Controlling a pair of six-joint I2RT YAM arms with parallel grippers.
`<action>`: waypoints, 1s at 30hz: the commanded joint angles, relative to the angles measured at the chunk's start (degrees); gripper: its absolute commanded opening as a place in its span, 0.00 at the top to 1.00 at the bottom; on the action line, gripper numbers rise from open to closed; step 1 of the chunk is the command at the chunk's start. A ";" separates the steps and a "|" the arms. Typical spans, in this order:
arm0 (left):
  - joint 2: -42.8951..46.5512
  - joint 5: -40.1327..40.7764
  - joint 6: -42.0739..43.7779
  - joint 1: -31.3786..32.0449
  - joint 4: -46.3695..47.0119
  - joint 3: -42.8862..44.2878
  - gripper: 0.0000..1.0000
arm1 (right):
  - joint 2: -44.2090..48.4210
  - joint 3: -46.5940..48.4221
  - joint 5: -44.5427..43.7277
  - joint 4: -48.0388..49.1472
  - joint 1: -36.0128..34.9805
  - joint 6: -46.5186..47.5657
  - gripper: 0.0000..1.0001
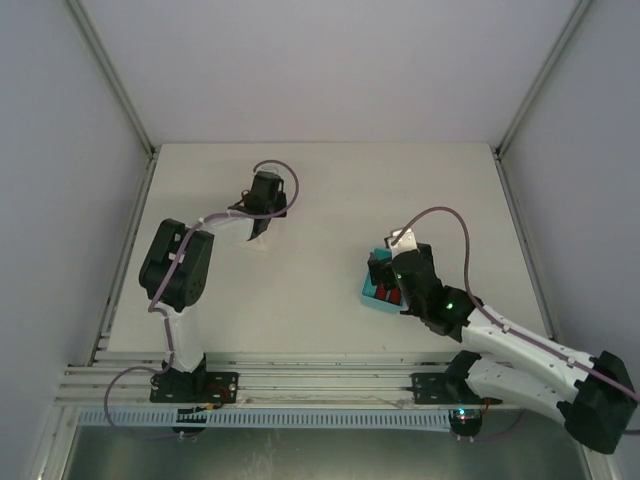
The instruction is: Install the large spring
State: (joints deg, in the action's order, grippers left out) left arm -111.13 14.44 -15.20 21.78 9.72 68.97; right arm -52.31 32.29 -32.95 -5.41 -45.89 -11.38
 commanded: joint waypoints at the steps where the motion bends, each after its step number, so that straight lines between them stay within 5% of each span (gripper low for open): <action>1: -0.77 0.11 -0.56 -0.40 0.57 2.79 0.77 | -1.92 0.41 -0.28 0.89 0.46 -0.49 0.01; 7: -0.15 -0.09 -1.12 -0.51 -1.68 3.79 0.60 | -2.23 0.55 -0.45 0.68 0.86 -0.52 0.01; 17: 8.33 -2.84 -3.67 -0.46 -3.35 1.01 0.47 | -1.10 0.86 0.06 -2.22 3.46 -6.93 0.01; 24: 20.74 -9.25 -7.22 0.39 -1.34 -9.42 0.34 | -0.94 7.80 10.97 -19.44 6.72 -19.80 0.01; 30: 30.57 -11.62 -7.53 5.02 2.65 -19.84 0.05 | -8.45 16.49 12.27 -38.75 7.31 -35.27 0.01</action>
State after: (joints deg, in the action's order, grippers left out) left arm -84.44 5.52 -21.82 23.44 10.26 53.45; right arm -56.05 43.68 -23.49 -27.66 -39.16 -34.13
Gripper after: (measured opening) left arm 0.889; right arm 0.996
